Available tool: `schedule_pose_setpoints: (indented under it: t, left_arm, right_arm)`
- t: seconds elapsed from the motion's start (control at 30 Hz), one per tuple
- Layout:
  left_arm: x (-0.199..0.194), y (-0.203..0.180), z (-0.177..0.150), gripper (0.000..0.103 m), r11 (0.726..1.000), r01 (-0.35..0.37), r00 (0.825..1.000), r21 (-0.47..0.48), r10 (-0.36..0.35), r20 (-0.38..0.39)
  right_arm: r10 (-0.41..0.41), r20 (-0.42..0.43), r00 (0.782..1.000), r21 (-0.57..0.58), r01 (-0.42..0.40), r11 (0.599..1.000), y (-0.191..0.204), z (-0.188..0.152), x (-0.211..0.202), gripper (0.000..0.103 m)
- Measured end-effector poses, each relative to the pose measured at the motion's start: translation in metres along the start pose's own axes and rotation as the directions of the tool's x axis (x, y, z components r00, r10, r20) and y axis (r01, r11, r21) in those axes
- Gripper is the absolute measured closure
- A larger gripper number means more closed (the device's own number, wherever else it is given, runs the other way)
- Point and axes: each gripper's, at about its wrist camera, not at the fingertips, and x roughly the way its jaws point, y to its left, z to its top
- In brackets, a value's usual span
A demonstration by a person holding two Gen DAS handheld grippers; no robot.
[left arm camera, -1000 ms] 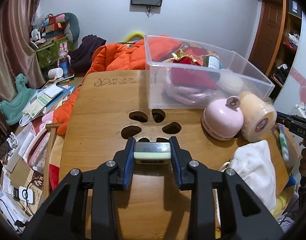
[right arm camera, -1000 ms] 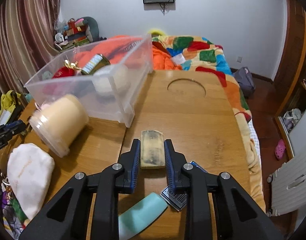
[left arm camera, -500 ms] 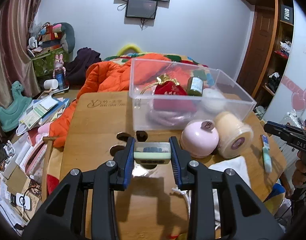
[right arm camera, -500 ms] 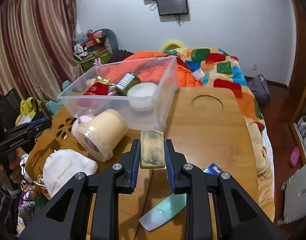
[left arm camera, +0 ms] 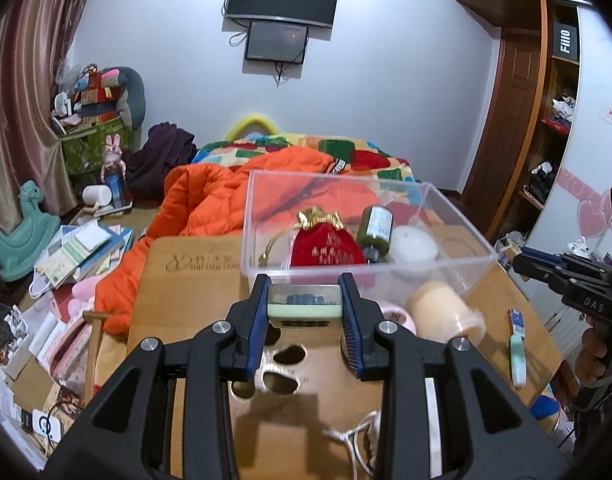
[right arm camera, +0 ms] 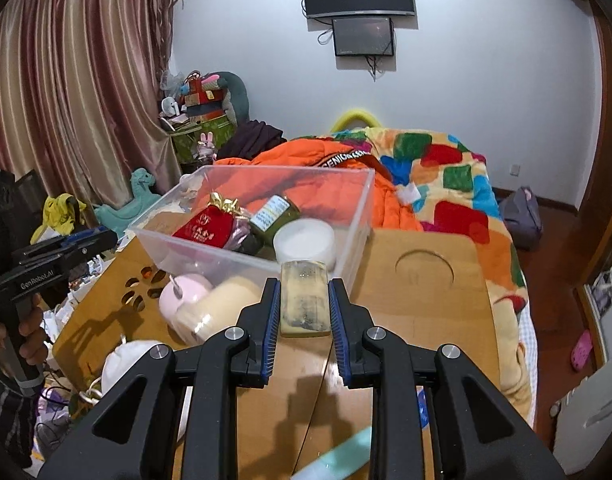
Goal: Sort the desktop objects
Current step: 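Place the held soap bars into the clear box and open both grippers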
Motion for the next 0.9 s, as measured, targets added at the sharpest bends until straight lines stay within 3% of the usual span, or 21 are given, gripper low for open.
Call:
schedule_pose_setpoints:
  t: [0.37, 0.9]
  left_arm:
    - [0.017, -0.002, 0.026, 0.070, 1.000, 0.014, 0.999, 0.019, -0.015, 0.036]
    - [0.058, 0.003, 0.025, 0.070, 1.000, -0.008, 1.000, 0.029, 0.008, -0.018]
  right_arm:
    - [-0.001, 0.015, 1.000, -0.039, 0.002, 0.999, 0.006, 0.025, 0.019, 0.081]
    - [-0.021, -0.024, 0.999, -0.074, 0.019, 0.997, 0.017, 0.031, 0.061, 0.081]
